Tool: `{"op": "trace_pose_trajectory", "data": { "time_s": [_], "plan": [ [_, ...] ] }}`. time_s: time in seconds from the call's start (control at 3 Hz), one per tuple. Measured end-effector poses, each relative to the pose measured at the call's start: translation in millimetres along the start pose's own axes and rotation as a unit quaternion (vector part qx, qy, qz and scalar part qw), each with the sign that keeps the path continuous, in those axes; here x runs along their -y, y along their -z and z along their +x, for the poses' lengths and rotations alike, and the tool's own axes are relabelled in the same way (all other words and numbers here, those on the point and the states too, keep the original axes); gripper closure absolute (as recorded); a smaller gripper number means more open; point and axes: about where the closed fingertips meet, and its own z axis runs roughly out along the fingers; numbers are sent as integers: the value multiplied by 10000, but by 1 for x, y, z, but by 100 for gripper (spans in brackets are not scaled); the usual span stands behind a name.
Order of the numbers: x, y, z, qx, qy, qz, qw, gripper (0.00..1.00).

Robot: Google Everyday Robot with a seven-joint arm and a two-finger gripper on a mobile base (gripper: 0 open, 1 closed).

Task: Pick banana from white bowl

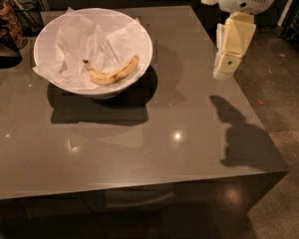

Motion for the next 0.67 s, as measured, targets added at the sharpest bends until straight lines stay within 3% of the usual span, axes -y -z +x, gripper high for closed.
{"op": "trace_pose_trajectory", "data": {
  "time_s": [0.33, 0.67],
  "plan": [
    [11, -16, -35, -129, 371, -142, 9991, 0],
    [16, -18, -41, -69, 411, -58, 9991, 0]
  ]
}}
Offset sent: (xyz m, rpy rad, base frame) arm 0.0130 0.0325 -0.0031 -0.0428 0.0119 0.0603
